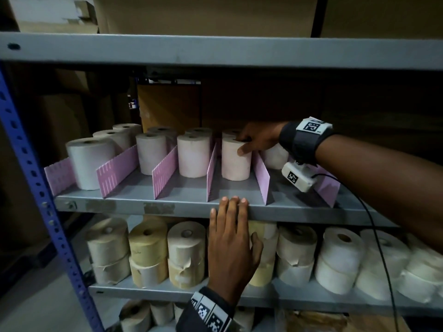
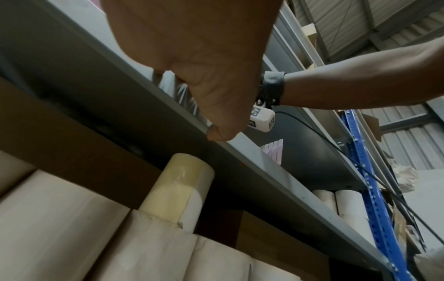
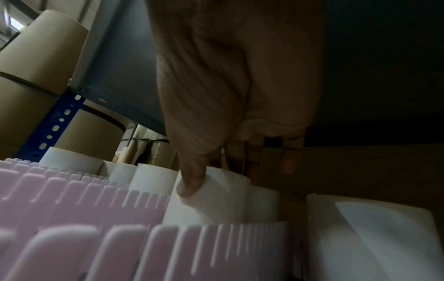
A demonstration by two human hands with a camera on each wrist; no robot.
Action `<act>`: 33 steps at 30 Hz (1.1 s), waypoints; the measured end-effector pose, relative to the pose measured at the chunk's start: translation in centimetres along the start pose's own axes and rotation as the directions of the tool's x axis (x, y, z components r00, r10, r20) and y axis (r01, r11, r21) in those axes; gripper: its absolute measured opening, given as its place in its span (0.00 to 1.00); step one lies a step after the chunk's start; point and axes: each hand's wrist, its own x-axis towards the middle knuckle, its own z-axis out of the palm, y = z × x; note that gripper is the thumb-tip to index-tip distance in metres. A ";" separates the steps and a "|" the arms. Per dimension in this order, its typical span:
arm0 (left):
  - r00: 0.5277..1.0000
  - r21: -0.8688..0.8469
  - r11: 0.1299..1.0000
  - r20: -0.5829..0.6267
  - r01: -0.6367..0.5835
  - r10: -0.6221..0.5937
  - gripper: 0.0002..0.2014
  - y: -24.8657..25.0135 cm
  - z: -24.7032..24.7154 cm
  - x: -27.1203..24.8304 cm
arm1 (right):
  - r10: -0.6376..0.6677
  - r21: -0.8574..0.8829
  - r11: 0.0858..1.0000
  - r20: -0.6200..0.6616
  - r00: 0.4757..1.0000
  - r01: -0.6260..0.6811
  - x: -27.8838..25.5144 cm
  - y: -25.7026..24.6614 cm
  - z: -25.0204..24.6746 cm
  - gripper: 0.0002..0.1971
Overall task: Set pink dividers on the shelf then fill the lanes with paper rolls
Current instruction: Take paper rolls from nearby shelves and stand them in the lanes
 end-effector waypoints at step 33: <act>0.981 -0.431 0.899 0.195 0.073 0.014 0.33 0.3 -7.6 -3.5 | 0.086 0.185 0.983 -0.501 0.861 0.009 -23.4 -5.4 5.6 0.23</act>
